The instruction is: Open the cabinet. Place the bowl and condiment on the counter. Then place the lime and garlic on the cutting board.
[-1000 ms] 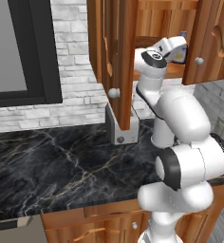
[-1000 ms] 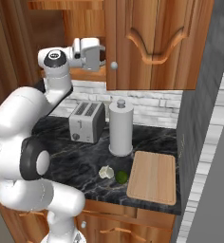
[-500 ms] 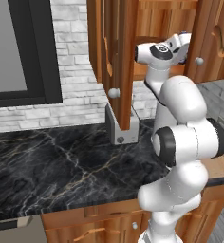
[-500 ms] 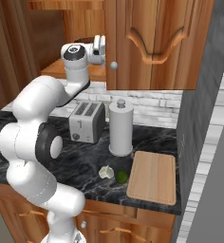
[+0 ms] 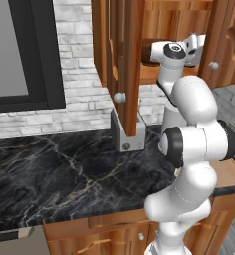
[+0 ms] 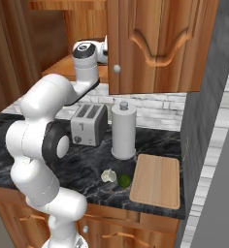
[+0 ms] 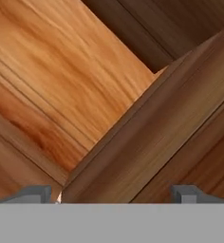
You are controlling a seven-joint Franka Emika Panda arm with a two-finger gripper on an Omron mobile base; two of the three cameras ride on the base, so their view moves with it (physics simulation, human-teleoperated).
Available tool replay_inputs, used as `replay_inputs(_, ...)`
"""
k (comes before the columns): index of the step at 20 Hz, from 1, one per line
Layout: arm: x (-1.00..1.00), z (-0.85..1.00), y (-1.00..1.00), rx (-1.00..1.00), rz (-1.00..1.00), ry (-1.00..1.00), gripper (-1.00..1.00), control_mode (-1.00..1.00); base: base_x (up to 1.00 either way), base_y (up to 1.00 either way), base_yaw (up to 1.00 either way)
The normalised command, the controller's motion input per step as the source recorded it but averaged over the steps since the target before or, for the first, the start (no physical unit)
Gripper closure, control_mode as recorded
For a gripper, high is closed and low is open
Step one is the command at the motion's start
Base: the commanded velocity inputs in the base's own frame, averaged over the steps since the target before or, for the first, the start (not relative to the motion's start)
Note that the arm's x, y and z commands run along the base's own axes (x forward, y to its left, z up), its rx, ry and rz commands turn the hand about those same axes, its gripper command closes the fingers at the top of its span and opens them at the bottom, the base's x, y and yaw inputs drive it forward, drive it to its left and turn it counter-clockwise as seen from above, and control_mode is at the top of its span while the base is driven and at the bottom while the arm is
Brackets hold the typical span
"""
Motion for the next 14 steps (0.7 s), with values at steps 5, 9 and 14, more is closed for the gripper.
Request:
replay_inputs(5, 0.00, 0.00, 0.01, 0.00, -0.40, -0.20, -1.00, -1.00, 0.00, 0.00, 0.00)
replay_inputs(9, 0.00, 0.06, -0.04, 0.00, -0.35, -0.17, -1.00, -1.00, 0.00, 0.00, 0.00)
replay_inputs(14, 0.00, 0.17, -0.14, 0.03, -0.32, -0.15, -1.00, -1.00, 0.00, 0.00, 0.00)
